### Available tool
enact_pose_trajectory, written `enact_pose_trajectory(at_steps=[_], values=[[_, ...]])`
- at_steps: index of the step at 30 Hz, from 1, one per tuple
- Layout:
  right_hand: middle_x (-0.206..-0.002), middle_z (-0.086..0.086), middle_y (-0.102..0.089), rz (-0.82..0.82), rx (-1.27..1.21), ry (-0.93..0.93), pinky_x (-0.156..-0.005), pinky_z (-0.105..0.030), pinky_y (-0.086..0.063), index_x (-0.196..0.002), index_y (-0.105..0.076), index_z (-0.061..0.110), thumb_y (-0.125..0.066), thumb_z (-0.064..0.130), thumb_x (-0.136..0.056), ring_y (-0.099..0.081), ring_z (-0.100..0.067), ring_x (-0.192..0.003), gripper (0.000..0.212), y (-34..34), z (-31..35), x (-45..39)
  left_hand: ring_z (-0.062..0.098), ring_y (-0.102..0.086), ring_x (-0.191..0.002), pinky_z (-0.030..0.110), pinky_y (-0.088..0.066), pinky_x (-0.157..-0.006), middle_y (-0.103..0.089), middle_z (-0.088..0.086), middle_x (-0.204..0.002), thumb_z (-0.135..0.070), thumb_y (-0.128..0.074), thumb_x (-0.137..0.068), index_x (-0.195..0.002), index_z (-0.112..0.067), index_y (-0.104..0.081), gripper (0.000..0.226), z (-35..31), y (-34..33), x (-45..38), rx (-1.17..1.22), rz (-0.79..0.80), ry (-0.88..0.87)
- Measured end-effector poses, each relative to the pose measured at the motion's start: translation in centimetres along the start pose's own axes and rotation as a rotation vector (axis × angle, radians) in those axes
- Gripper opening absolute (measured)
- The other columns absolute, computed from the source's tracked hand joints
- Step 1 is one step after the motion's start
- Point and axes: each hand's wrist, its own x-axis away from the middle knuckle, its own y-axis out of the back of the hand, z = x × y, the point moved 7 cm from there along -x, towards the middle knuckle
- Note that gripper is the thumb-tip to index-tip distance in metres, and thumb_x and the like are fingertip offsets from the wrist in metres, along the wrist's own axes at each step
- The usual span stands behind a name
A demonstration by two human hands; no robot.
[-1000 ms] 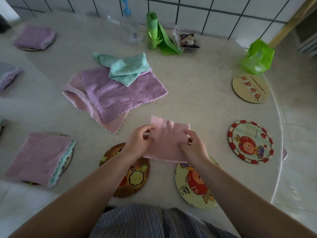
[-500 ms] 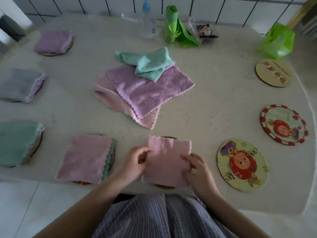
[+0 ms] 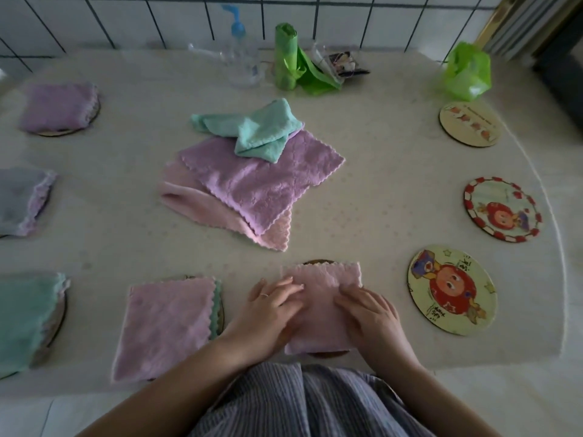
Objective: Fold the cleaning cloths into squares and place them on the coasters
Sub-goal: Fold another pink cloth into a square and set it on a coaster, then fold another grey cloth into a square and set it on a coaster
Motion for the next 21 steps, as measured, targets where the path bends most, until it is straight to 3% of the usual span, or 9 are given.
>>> enact_pose_trajectory(at_steps=[4,6,8,11,13,17,21], values=[[-0.112,0.02,-0.06,0.124,0.104,-0.046,-0.098,-0.043,-0.038,-0.099,-0.066,0.038,-0.036,0.041,-0.081,-0.055,-0.011,-0.104,0.035,0.1,-0.1,-1.9,0.013,-0.053,-0.117,0.047,-0.04,-0.099,-0.059,-0.01,-0.122,-0.042,-0.055,-0.071,-0.113,-0.032,-0.058,0.043,1.3,0.0,-0.8,0.057,0.112,0.041],[-0.113,0.021,-0.058,0.173,0.113,-0.06,-0.104,-0.041,-0.029,-0.1,-0.064,0.038,-0.038,0.041,-0.084,-0.052,-0.009,-0.107,0.031,0.5,0.4,-3.4,0.013,-0.054,-0.115,0.044,-0.033,-0.105,-0.061,-0.008,-0.12,-0.038,-0.058,-0.077,-0.113,-0.027,-0.062,0.038,2.6,1.1,-1.6,0.19,0.082,0.107],[-0.117,0.019,-0.058,0.171,0.079,-0.039,-0.107,-0.039,-0.026,-0.105,-0.064,0.037,-0.049,0.033,-0.088,-0.05,-0.009,-0.112,0.023,0.8,1.8,-5.5,0.015,-0.06,-0.104,0.036,-0.039,-0.099,-0.066,-0.005,-0.112,-0.04,-0.051,-0.08,-0.109,-0.023,-0.066,0.036,4.9,3.2,-2.5,0.255,-0.016,0.162],[-0.122,0.012,-0.058,0.158,-0.011,0.044,-0.102,-0.033,-0.03,-0.112,-0.064,0.029,-0.053,0.028,-0.085,-0.05,-0.013,-0.114,0.029,0.6,5.2,-9.3,0.016,-0.063,-0.094,0.027,-0.047,-0.084,-0.069,-0.002,-0.103,-0.036,-0.049,-0.08,-0.101,-0.019,-0.069,0.034,9.7,6.6,-3.3,0.216,-0.173,0.225],[-0.131,0.01,-0.052,0.242,-0.037,0.1,-0.105,-0.03,-0.029,-0.121,-0.059,0.026,-0.053,0.026,-0.085,-0.045,-0.014,-0.121,0.036,-0.7,7.8,-11.8,0.015,-0.062,-0.096,0.028,-0.046,-0.084,-0.068,-0.002,-0.105,-0.033,-0.049,-0.079,-0.101,-0.017,-0.07,0.034,12.8,8.4,-3.5,0.156,-0.234,0.275],[-0.143,0.007,-0.039,0.385,-0.026,0.173,-0.106,-0.032,-0.03,-0.132,-0.047,0.028,-0.05,0.025,-0.086,-0.039,-0.018,-0.126,0.046,-3.5,11.7,-15.3,0.018,-0.064,-0.098,0.036,-0.052,-0.082,-0.067,0.0,-0.11,-0.033,-0.042,-0.08,-0.101,-0.015,-0.071,0.04,17.5,10.3,-3.9,0.062,-0.229,0.337],[-0.143,0.012,-0.036,0.43,0.081,0.203,-0.103,-0.036,-0.036,-0.13,-0.046,0.031,-0.05,0.026,-0.084,-0.041,-0.02,-0.124,0.047,-5.0,12.4,-16.9,0.022,-0.067,-0.09,0.036,-0.054,-0.076,-0.069,-0.001,-0.103,-0.023,-0.047,-0.084,-0.094,-0.015,-0.072,0.028,20.3,10.0,-4.9,0.069,-0.179,0.353]])
